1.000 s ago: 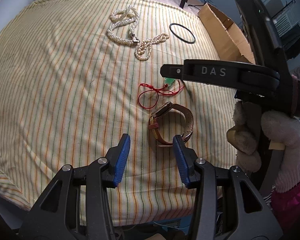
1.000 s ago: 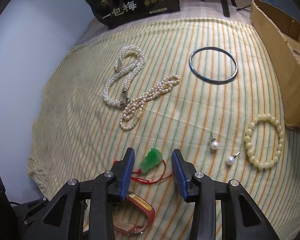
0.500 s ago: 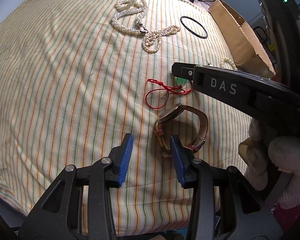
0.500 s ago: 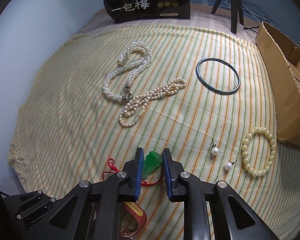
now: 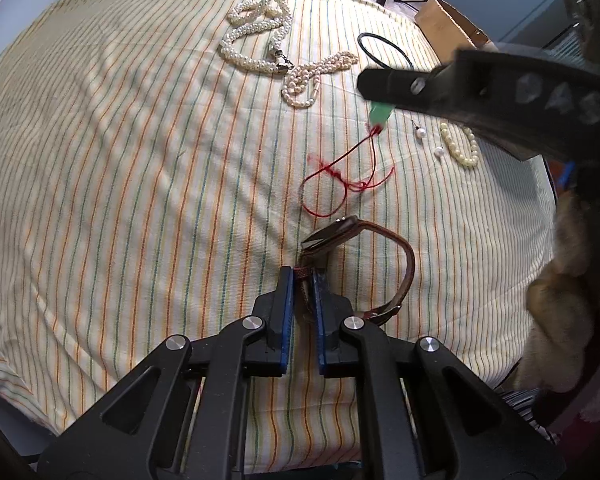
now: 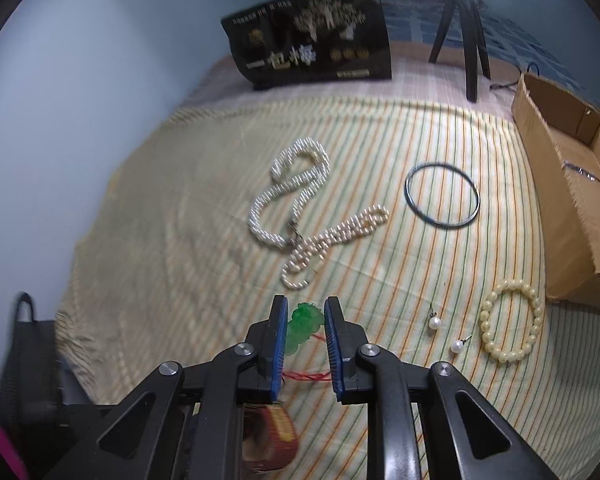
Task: Organize jewelry
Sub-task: 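Close the left gripper on the brown leather watch while the right lifts the pendant, then carry the watch in the left gripper and pendant in the right over the cardboard box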
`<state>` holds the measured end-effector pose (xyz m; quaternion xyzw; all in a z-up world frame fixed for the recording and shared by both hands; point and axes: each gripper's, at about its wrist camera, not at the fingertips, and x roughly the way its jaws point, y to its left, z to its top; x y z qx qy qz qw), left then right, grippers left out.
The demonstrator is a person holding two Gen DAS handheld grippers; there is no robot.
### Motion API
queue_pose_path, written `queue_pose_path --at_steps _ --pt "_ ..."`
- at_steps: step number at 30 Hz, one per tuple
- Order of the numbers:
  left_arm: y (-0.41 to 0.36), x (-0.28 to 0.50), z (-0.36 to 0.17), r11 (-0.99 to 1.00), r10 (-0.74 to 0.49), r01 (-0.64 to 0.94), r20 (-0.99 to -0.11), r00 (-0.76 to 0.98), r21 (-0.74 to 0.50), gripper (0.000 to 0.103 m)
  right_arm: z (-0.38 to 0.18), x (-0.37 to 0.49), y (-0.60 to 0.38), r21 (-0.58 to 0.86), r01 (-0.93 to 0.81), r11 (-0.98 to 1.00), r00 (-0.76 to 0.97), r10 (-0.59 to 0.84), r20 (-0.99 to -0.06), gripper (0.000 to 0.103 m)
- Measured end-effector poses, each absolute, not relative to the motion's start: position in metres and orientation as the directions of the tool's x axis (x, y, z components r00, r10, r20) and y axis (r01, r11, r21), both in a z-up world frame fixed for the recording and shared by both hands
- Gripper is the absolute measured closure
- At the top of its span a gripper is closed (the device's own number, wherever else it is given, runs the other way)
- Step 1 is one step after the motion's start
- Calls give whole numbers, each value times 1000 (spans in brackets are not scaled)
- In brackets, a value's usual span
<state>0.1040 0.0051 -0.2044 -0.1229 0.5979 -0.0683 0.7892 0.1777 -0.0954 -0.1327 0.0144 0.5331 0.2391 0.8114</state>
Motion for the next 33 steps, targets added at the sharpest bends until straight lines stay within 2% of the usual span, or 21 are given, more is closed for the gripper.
queue_pose_path --at_steps 13,33 --pt "9 92 -185 973 -209 -20 -918 337 -229 98 -79 175 -121 299 -372 879 433 449 -782 86" --pt "2 91 -134 967 -232 11 -856 463 -256 98 -30 172 -168 288 -336 897 558 436 -706 86"
